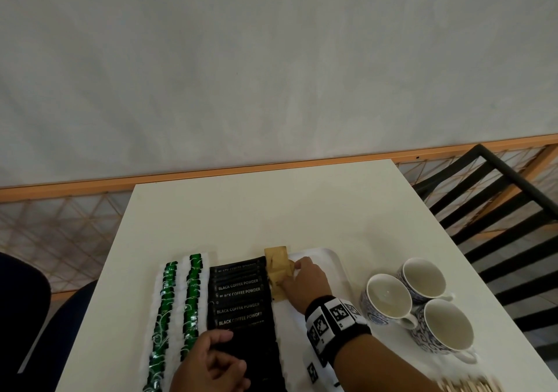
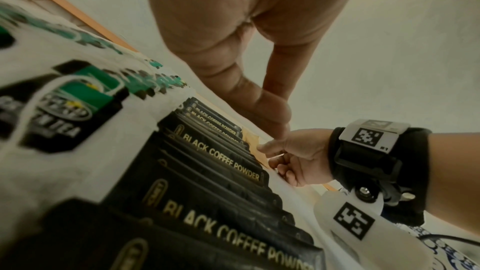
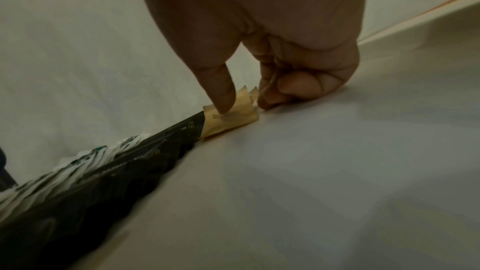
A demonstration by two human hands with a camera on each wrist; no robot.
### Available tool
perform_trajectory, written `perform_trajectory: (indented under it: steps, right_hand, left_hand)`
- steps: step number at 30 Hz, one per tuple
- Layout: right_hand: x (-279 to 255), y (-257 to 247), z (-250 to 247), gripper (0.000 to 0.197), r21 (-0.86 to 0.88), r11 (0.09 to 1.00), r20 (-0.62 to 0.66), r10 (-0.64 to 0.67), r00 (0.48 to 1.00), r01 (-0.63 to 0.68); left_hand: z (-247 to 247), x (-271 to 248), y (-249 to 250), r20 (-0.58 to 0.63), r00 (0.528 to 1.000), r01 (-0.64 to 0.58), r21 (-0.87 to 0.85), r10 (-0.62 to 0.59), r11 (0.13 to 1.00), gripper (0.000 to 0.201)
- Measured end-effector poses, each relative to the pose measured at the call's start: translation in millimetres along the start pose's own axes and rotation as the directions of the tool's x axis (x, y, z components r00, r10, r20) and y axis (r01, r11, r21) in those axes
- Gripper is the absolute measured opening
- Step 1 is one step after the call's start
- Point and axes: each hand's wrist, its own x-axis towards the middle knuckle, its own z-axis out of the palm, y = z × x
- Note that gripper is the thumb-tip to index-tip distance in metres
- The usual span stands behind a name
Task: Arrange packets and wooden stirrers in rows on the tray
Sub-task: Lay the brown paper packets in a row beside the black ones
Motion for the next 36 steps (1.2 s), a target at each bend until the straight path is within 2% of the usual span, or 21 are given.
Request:
perform_trajectory:
  steps: [4, 6, 7, 8, 10, 12, 13, 15, 17, 19, 21, 25, 30, 36]
  right_hand:
    - [4, 0, 1, 0.041, 0.037, 0.999, 0.012, 0.010, 1.000, -0.011]
    - [6, 0, -2, 0.036, -0.005, 1.000, 0.017, -0.003, 1.000, 0.003]
    - [7, -1, -6, 0.031, -0.019, 1.000, 0.010, -0.002, 1.000, 0.002]
    - [8, -2, -9, 0.025, -0.021, 1.000, -0.004, -0.002, 1.000, 0.002]
    - [13, -3, -11, 0.013, -0.045, 0.999, -0.008, 0.002, 1.000, -0.002]
    - [19, -3, -10, 0.024, -0.102, 0.995, 0.000, 0.004, 1.000, -0.004]
    - [22, -3, -10, 0.032, -0.135, 0.991, 0.000, -0.001, 1.000, 0.001]
    - [26, -4, -12, 0.037, -0.172, 0.985, 0.010, -0.014, 1.000, 0.016]
    - [28, -6, -14, 0.036, -0.229, 0.972, 0.033, -0.043, 0.999, 0.050]
    - [29, -7, -17, 0.031, -0.271, 0.960, 0.049, -0.065, 0.997, 0.076]
    - [31, -5, -19, 0.018, -0.246, 0.966, 0.041, -0.078, 0.996, 0.085]
    - [34, -3, -18, 0.015, -0.111, 0.989, 0.018, -0.100, 0.995, 0.102]
    - [35, -7, -17, 0.012, -0.095, 0.985, 0.016, -0.143, 0.990, 0.144]
    - [33, -13, -17, 0.013, -0.013, 0.989, -0.010, -0.150, 0.989, 0.149]
  left_hand:
    - [4, -2, 3, -0.031, 0.999, -0.019, 0.106, 0.022, 0.994, 0.031]
    - [7, 0, 7, -0.052, 0.989, -0.118, 0.298, 0.139, 0.947, 0.021]
    - [9, 1, 12, -0.036, 0.973, -0.192, 0.437, 0.230, 0.879, 0.016]
    - [13, 1, 20, 0.014, 0.950, -0.261, 0.586, 0.313, 0.767, 0.010]
    - [25, 4, 35, 0.190, 0.901, -0.369, 0.811, 0.391, 0.455, 0.016]
    - [42, 15, 45, 0.353, 0.865, -0.425, 0.893, 0.356, 0.148, 0.030]
    - [52, 21, 48, 0.409, 0.857, -0.439, 0.898, 0.314, 0.027, 0.034]
    - [70, 31, 51, 0.460, 0.855, -0.441, 0.888, 0.240, -0.131, 0.040]
    - [84, 39, 49, 0.472, 0.863, -0.430, 0.873, 0.181, -0.229, 0.047]
    - [93, 46, 47, 0.470, 0.871, -0.420, 0.863, 0.142, -0.280, 0.053]
    - [98, 51, 46, 0.457, 0.882, -0.411, 0.863, 0.111, -0.293, 0.059]
    - [101, 57, 44, 0.437, 0.897, -0.393, 0.857, 0.066, -0.334, 0.065]
    - [98, 64, 37, 0.404, 0.913, -0.354, 0.856, 0.061, -0.376, 0.068]
    - [97, 68, 33, 0.387, 0.919, -0.334, 0.867, 0.077, -0.369, 0.070]
